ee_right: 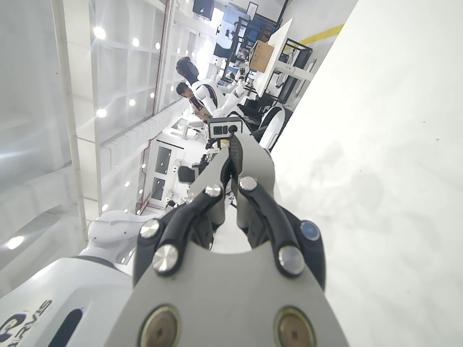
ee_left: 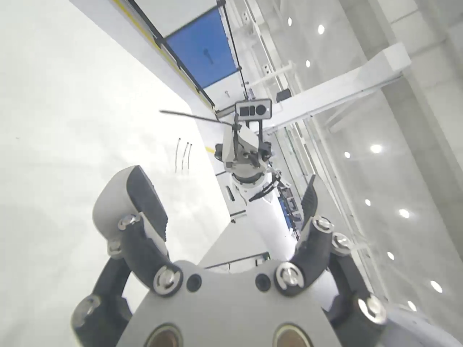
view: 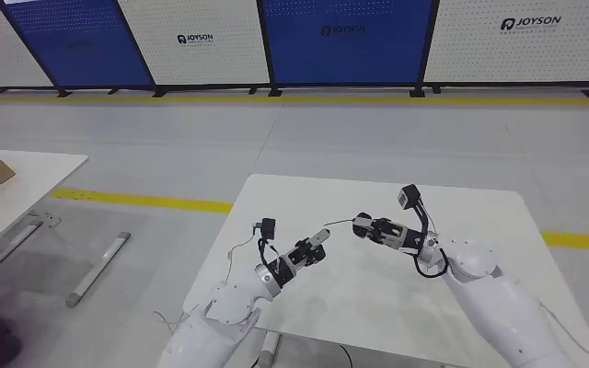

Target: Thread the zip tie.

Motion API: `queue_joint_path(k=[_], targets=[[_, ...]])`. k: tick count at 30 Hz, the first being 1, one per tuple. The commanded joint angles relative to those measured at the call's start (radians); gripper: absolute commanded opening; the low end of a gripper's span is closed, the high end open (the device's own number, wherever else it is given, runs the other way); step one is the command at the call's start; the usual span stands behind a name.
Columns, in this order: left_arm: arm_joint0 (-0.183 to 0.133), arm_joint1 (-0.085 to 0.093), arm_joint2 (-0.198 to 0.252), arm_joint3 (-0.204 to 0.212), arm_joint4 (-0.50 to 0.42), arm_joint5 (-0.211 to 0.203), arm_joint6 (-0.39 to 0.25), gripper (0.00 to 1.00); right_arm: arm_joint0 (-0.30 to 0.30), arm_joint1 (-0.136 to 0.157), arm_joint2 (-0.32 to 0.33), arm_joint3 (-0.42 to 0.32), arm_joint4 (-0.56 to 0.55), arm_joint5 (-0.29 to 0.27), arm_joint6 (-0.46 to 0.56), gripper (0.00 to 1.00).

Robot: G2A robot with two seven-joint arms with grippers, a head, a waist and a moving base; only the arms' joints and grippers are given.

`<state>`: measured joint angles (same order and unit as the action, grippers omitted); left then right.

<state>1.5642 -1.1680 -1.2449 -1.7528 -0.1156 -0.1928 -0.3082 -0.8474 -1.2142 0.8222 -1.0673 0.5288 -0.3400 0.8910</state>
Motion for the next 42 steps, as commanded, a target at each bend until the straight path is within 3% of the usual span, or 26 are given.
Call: queue_joint_path(k=[1,6,8,11,15,17,27,30,33,35,42], targets=[[0.0,0.0,0.0,0.0,0.001,-0.001,-0.006,1.0,-0.001,0.001,0.0,-0.001,0.0,0.0,0.0,0.0],[0.0,0.0,0.0,0.0,0.001,-0.001,-0.006,1.0,-0.001,0.001,0.0,-0.001,0.0,0.0,0.0,0.0],[-0.006,-0.003,0.02,0.003,-0.073,0.006,-0.044,1.0,-0.014,-0.001,0.004,-0.022,0.0,0.0,-0.019,0.0],[-0.042,-0.011,0.025,0.027,-0.17,0.028,-0.029,1.0,-0.027,-0.007,0.012,-0.045,0.034,0.0,0.007,0.0],[-0.088,-0.022,0.031,0.067,-0.287,0.033,0.007,1.0,-0.013,-0.032,-0.004,-0.019,0.05,0.0,0.01,0.0],[-0.103,-0.025,0.04,0.081,-0.319,0.055,0.015,1.0,-0.006,-0.043,-0.013,-0.001,0.043,0.0,0.003,0.0],[-0.103,-0.025,0.04,0.081,-0.319,0.055,0.015,1.0,-0.006,-0.043,-0.013,-0.001,0.043,0.0,0.003,0.0],[-0.107,-0.027,0.058,0.074,-0.361,0.086,-0.038,1.0,-0.021,-0.043,-0.01,-0.023,0.029,0.012,-0.023,0.0],[-0.117,-0.03,0.067,0.072,-0.41,0.092,-0.066,1.0,-0.031,-0.042,-0.004,-0.042,0.008,0.024,-0.037,0.0],[-0.124,-0.034,0.069,0.076,-0.418,0.083,-0.007,1.0,-0.036,-0.043,0.002,-0.046,0.003,0.03,-0.045,0.0],[-0.124,-0.034,0.069,0.076,-0.418,0.083,-0.007,1.0,-0.036,-0.043,0.002,-0.046,0.003,0.03,-0.045,0.0]])
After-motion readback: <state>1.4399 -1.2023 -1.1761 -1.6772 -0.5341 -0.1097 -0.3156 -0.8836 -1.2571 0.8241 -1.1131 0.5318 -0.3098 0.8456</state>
